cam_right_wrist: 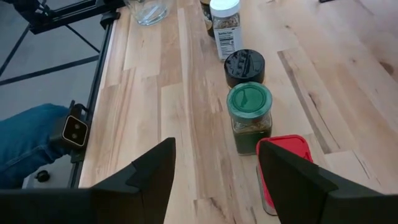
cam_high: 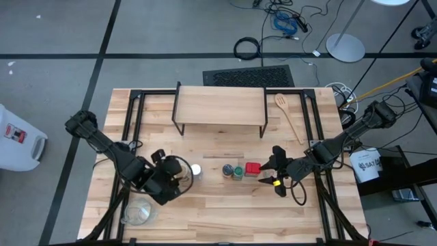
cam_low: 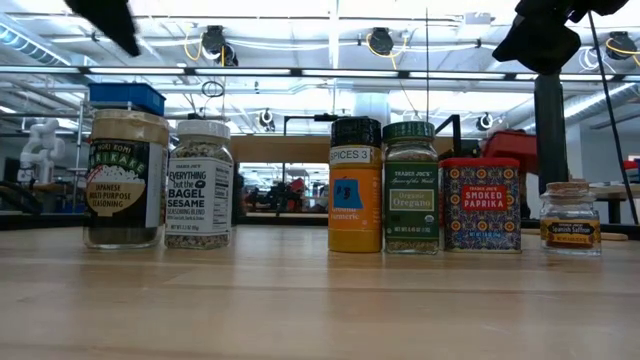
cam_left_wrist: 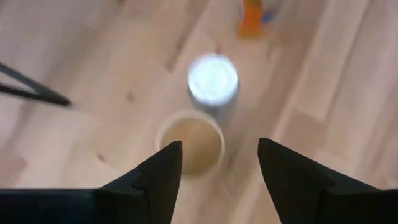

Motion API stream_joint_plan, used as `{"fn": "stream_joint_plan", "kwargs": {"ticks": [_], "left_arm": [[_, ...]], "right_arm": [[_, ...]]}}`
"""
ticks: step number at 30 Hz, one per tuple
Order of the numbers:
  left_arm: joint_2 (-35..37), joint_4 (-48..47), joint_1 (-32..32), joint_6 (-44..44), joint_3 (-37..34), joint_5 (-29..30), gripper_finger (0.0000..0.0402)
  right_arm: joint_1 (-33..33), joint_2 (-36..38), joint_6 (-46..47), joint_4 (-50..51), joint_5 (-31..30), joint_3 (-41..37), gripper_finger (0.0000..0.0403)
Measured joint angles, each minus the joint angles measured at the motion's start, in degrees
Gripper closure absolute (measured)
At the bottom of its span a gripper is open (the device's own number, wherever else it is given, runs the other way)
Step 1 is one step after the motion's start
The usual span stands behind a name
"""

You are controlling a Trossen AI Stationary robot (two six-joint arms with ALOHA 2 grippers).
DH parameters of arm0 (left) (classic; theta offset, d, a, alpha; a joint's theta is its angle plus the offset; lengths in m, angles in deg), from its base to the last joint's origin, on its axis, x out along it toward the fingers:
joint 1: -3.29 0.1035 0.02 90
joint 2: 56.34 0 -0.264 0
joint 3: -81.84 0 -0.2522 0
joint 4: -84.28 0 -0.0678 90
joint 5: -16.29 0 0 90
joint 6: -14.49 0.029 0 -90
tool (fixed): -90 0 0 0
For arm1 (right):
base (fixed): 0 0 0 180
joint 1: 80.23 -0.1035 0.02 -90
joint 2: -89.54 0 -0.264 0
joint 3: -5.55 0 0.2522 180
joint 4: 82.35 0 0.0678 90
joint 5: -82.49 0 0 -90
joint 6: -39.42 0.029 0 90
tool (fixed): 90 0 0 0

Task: Shelf spices
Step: Put the golden seasoning bottle on the shelf

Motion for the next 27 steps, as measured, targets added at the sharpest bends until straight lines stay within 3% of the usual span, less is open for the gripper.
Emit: {"fn": "stream_joint_plan", "kwargs": {"ticks": [4, 13, 20, 27], "left_arm": [[0.1, 0.1, -0.5, -0.5, 0.0, -7.6, 0.0143], [0.1, 0.6, -1.2, -6.5, 0.0, -11.9, 0.0043], [0.1, 1.3, -1.1, -7.4, 0.0, -12.6, 0.0031], [0.1, 0.2, -0.5, -11.1, 0.0, -9.0, 0.0031]], "right_arm": [[0.0, 0.0, -0.9, 0.0, 0.0, 0.0, 0.0186], [0.1, 0.0, -3.0, 0.0, 0.0, 0.0, 0.0186], [0.0, 0.0, -2.3, 0.0, 0.1, 0.0, 0.0186], [0.0, 0.0, -0.2, 0.0, 0.2, 0.0, 0.0186]]}}
